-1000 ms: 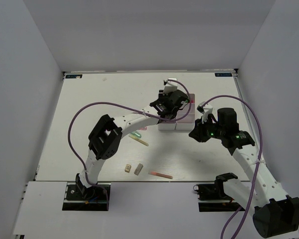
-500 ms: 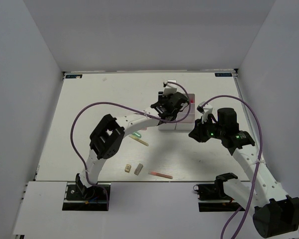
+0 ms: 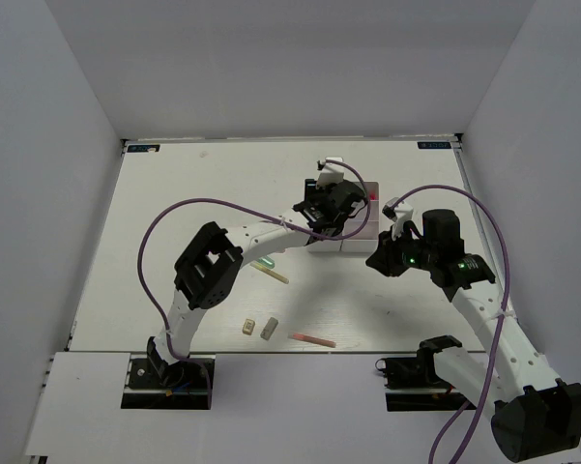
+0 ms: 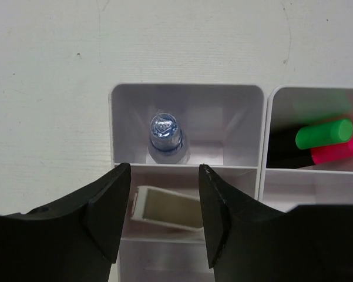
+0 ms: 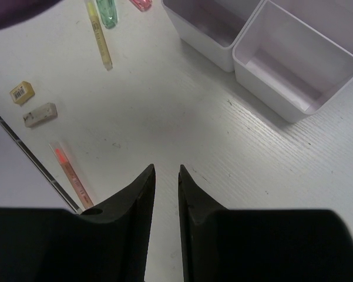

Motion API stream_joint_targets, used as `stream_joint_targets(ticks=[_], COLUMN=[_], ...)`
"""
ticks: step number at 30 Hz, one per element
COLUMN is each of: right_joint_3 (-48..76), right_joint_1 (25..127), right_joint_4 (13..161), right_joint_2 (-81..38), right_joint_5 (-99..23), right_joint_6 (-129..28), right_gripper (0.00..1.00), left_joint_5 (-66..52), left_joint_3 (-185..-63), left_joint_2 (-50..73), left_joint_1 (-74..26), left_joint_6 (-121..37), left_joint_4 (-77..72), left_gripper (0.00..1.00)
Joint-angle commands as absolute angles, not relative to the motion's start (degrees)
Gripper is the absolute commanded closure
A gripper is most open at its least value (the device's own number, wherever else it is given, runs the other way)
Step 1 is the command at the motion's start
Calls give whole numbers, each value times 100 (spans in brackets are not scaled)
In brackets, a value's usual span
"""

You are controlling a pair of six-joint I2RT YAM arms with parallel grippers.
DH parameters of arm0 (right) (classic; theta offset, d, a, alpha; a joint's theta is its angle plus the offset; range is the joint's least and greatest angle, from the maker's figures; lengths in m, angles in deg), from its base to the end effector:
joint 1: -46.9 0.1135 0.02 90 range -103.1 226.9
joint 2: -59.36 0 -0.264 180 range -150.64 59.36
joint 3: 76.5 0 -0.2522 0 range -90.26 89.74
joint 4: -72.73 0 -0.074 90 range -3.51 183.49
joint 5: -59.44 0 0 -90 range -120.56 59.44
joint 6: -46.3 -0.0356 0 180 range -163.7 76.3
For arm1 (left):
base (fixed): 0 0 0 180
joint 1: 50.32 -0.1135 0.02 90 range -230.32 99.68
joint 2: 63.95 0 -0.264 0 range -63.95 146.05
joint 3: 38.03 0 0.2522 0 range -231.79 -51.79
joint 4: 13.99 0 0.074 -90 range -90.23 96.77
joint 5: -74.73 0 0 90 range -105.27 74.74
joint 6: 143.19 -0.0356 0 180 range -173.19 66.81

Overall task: Sort the stationery into containers
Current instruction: Place the stationery in the storage box.

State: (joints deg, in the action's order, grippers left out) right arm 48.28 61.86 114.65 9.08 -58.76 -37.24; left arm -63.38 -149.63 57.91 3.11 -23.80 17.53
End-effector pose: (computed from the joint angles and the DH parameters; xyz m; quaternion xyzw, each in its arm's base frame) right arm 0.1761 0.0645 0.2749 -0.2681 0.8326 0.2495 0.4156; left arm 0.3075 -0.3701 0.2277 0.0107 0.8499 0.0323 0.5259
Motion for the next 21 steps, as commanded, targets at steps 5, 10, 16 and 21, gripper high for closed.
stream_joint_targets(ticks=[5,10,16,21], right_joint_3=[4825,4825,4808,4816], right_joint_1=[6176,6176,6176,6193], right_joint_4=[11382,11408,11461,11540], right_joint_2=[970,970,979,961], right_joint_5=[-6000,-5974,-5956,-6122], right_joint_6=[-3658,-3676,-3588,-3369], right_gripper=[74,74,25,60], left_joint_5=[-6492,-6457,-6220,-5852], left_joint_3=[-14847,-14671,-14478,-13453], left_joint_2=[5594,5190,4136,2793], left_joint_1=[321,505,672,594], left_joint_6=[-2348,-2217,-1226,-178], left_joint_4=[1673,1733,3235,4212], left_gripper=[42,83,87,22])
